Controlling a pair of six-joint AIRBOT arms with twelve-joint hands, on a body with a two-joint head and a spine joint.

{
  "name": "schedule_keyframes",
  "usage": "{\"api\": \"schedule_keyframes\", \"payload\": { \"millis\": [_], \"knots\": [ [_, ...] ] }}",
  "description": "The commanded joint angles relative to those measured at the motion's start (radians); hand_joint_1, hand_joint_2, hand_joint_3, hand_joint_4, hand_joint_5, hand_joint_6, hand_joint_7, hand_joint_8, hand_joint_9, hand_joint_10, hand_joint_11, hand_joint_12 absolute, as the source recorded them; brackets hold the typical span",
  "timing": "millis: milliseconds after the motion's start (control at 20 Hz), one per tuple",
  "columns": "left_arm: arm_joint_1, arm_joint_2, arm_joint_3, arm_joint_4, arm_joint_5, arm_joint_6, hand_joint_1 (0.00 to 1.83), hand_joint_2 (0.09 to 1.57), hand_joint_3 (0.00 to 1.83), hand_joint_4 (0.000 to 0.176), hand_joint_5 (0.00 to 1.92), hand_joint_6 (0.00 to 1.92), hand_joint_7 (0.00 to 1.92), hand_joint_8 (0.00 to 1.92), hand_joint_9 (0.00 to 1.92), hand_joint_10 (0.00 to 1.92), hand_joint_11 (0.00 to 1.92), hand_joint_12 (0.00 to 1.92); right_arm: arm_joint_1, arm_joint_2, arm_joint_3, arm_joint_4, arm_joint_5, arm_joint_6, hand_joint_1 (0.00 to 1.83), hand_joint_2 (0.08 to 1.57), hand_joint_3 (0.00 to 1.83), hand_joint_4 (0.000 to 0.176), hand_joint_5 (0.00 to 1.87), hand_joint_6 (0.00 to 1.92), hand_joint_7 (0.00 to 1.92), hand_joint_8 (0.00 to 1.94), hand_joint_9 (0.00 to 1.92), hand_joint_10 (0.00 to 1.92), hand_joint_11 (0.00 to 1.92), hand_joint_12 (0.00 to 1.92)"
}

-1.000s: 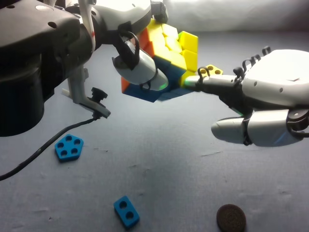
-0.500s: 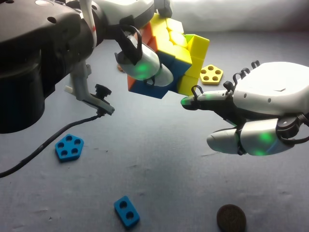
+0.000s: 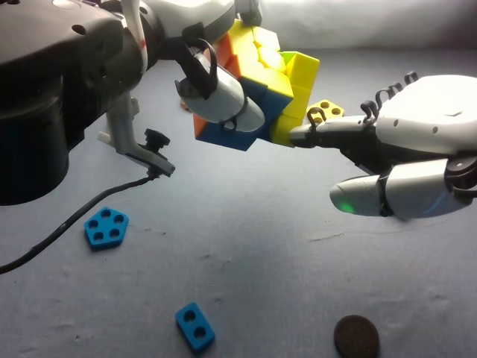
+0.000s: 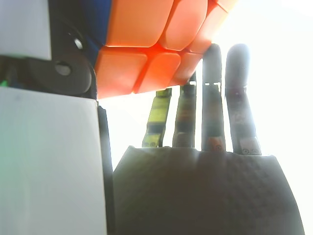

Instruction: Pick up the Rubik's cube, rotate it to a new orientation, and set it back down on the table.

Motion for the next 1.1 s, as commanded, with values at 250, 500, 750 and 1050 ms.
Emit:
{"api": "schedule_keyframes", "payload": {
  "millis": [250, 500, 750, 1050],
  "knots": [
    [-0.021, 0.006, -0.005, 0.056, -0.01, -0.012, 1.2, 1.12, 0.0, 0.0, 0.37, 0.95, 0.28, 1.38, 0.3, 1.45, 0.24, 1.61, 0.022, -0.012, -0.002, 0.058, 0.111, -0.076, 0.0, 1.37, 0.0, 0.0, 0.18, 0.01, 0.72, 1.93, 0.84, 1.92, 0.7, 1.92],
    [-0.022, 0.006, -0.007, 0.053, -0.01, -0.012, 1.24, 1.1, 0.0, 0.0, 0.41, 0.86, 0.29, 1.36, 0.3, 1.45, 0.22, 1.62, 0.029, -0.034, 0.014, 0.091, 0.123, -0.11, 0.0, 1.37, 0.0, 0.0, 0.16, 0.0, 0.67, 1.94, 0.8, 1.92, 0.66, 1.92],
    [-0.024, 0.007, -0.007, 0.052, -0.011, -0.013, 1.24, 1.1, 0.0, 0.0, 0.41, 0.9, 0.31, 1.35, 0.32, 1.43, 0.24, 1.61, 0.045, -0.08, 0.067, 0.135, 0.087, -0.119, 0.0, 1.37, 0.0, 0.0, 0.18, 0.01, 0.69, 1.92, 0.81, 1.92, 0.66, 1.92],
    [-0.025, 0.007, -0.007, 0.05, -0.011, -0.013, 1.25, 1.09, 0.0, 0.0, 0.46, 0.84, 0.33, 1.34, 0.33, 1.43, 0.25, 1.61, 0.054, -0.111, 0.092, 0.15, 0.065, -0.124, 0.0, 1.37, 0.0, 0.0, 0.18, 0.0, 0.7, 1.92, 0.82, 1.92, 0.66, 1.92]
  ]
}}
